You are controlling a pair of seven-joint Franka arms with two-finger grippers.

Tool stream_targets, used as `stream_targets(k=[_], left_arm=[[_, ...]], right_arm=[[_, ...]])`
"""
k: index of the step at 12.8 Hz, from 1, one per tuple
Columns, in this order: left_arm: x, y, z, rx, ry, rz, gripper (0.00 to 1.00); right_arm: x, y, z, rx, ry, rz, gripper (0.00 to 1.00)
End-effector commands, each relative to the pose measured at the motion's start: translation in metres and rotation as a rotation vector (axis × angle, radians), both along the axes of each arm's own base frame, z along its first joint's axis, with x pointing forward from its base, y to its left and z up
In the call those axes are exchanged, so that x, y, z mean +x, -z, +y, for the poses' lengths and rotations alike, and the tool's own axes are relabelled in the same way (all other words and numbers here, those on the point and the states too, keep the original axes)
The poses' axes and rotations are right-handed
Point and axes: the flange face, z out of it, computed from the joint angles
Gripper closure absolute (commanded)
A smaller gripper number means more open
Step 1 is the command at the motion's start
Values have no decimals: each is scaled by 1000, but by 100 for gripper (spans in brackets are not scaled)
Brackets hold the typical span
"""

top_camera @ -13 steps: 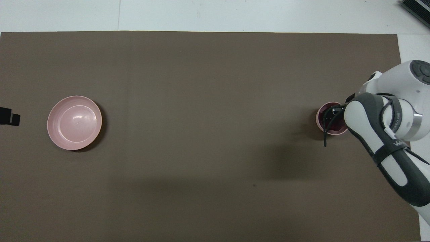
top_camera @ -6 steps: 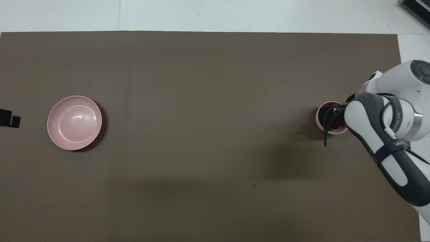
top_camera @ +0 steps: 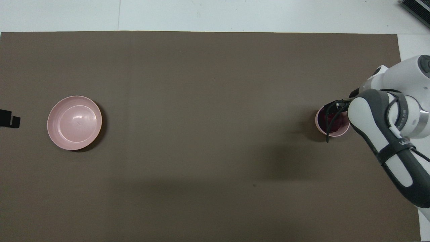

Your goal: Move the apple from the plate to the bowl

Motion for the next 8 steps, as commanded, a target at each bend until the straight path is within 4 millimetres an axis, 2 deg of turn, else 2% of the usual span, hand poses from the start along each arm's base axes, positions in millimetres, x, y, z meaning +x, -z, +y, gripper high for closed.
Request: stream_targets(k=[1, 2, 4, 5, 8], left_arm=[[-8, 0, 2, 12, 0, 7, 0], [-8, -1, 2, 11, 0, 5, 0], [-8, -1, 2, 11, 0, 5, 0], [-8, 0, 2, 11, 0, 7, 0], [-8, -1, 2, 11, 0, 5, 0]], right_arm=[[-1, -48, 16, -31, 24, -70, 0], [-3, -63, 31, -61, 17, -91, 0], [-10, -94, 47, -89, 78, -108, 0], [-15, -114, 50, -89, 97, -101, 0], [-37, -194, 41, -78, 127, -95, 0]])
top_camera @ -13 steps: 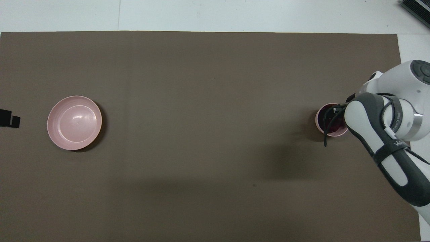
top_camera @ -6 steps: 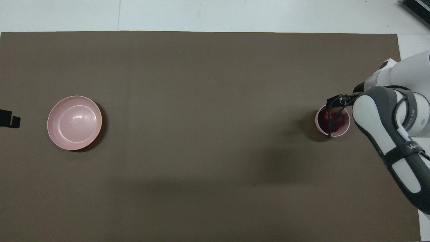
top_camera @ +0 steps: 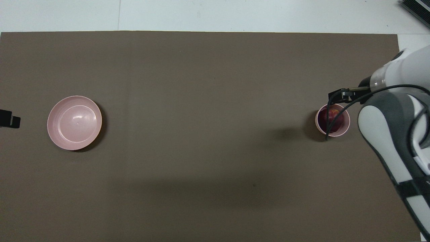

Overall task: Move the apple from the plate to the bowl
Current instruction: 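Open the right gripper and draw it back from the bowl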

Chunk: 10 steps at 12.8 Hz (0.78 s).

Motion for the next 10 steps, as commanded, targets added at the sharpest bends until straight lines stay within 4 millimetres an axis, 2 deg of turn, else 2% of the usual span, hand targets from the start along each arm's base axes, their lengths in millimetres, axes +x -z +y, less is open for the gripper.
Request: stream_targets(k=[1, 4, 6, 8, 9, 10], left_arm=[[-8, -1, 2, 11, 0, 5, 0], [-8, -1, 2, 11, 0, 5, 0], [-8, -1, 2, 12, 0, 5, 0], [-8, -1, 2, 12, 0, 5, 0], [-8, -1, 2, 12, 0, 5, 0], [-8, -1, 2, 11, 0, 5, 0]], right_arm=[[-24, -68, -15, -6, 42, -3, 0], [-38, -119, -32, -2, 74, 4, 0], [-47, -140, -36, -3, 82, 12, 0], [-73, -175, -33, -12, 76, -32, 0], [-82, -182, -31, -12, 74, -31, 0], [-87, -179, -27, -8, 85, -5, 0]])
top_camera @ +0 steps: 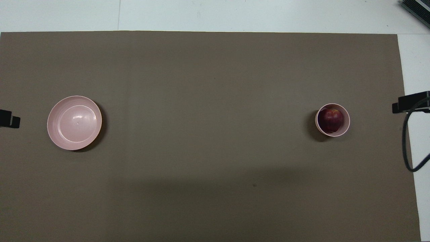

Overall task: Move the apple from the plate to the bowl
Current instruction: 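Open the right gripper and draw it back from the bowl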

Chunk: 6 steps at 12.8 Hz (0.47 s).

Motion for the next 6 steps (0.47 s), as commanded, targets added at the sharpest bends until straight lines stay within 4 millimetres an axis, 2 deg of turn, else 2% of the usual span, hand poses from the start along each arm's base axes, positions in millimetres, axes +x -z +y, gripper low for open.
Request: stream_targets(k=[1, 4, 6], left_arm=[[-8, -1, 2, 11, 0, 4, 0], [-8, -1, 2, 11, 0, 4, 0], [-8, -1, 2, 11, 0, 4, 0]], right_arm=[[-20, -8, 7, -10, 63, 21, 0], [-32, 0, -6, 11, 97, 40, 0], [-35, 0, -6, 7, 68, 52, 0]])
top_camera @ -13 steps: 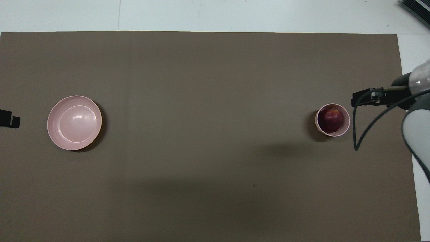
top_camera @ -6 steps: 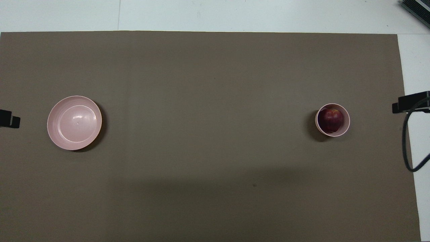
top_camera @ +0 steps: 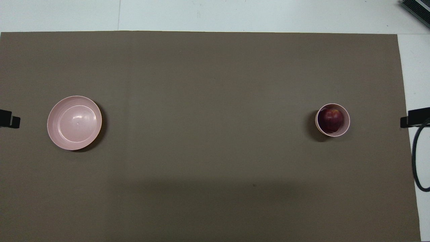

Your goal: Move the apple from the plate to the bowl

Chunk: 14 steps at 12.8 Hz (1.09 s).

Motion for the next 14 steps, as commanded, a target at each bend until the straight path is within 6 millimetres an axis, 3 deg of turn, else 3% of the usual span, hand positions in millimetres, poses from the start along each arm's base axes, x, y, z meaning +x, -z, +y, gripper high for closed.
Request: stream_targets(k=[1, 14], left_arm=[[-8, -1, 2, 11, 0, 4, 0], [-8, 0, 2, 11, 0, 6, 0]], right_arm=[[-10, 2, 0, -2, -10, 6, 0], [-5, 9, 15, -45, -99, 2, 0]])
